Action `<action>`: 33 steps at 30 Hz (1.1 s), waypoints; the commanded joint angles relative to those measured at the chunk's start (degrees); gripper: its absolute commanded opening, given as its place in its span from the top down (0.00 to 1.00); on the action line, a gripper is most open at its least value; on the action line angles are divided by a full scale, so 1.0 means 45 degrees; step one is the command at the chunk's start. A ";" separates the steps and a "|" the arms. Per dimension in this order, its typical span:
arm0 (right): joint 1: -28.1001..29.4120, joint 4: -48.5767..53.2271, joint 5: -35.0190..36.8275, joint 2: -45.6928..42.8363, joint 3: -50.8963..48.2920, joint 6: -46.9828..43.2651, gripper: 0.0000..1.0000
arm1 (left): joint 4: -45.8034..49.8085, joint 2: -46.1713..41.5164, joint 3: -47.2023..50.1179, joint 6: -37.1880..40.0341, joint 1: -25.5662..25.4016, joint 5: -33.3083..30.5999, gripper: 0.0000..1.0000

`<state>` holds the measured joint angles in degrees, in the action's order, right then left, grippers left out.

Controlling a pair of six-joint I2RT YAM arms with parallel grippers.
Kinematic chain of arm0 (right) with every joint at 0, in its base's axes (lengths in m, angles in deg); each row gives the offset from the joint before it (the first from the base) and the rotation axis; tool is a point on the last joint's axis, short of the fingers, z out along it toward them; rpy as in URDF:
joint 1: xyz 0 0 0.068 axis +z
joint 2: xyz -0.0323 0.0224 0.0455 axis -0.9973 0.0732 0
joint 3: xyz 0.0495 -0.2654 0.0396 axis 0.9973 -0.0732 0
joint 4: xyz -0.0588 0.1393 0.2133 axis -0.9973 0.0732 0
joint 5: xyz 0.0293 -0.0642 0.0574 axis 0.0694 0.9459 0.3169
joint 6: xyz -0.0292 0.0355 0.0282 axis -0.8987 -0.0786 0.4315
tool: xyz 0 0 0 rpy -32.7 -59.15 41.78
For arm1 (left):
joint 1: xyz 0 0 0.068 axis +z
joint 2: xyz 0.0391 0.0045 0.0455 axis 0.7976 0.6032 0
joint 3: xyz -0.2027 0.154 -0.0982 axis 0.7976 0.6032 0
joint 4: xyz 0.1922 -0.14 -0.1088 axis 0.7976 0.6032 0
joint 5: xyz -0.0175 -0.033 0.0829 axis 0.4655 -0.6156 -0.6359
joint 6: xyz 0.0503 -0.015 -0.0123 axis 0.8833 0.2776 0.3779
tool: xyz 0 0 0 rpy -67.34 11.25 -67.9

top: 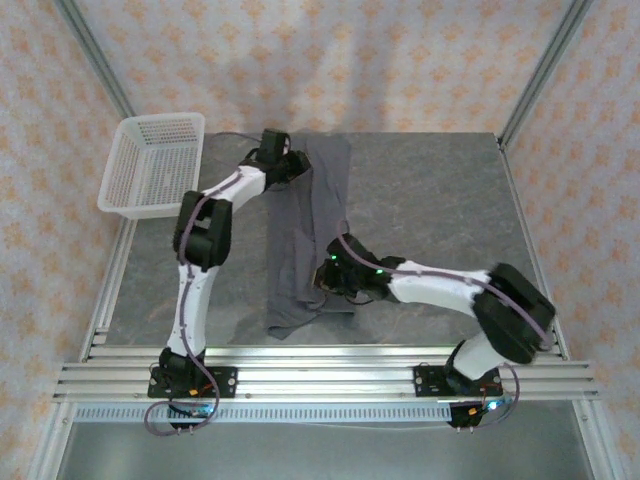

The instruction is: Fold the inside-out t-shirt

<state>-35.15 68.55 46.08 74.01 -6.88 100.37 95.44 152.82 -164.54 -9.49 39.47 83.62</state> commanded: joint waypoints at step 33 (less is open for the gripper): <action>-0.1050 -0.4827 -0.3655 0.0580 -0.4333 0.0435 0.70 | 0.2718 -1.7236 1.8081 -0.1639 -0.2889 0.1465 0.21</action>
<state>-44.46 56.99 36.02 72.79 -26.03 99.74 109.39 74.99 -84.90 -13.62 26.97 89.39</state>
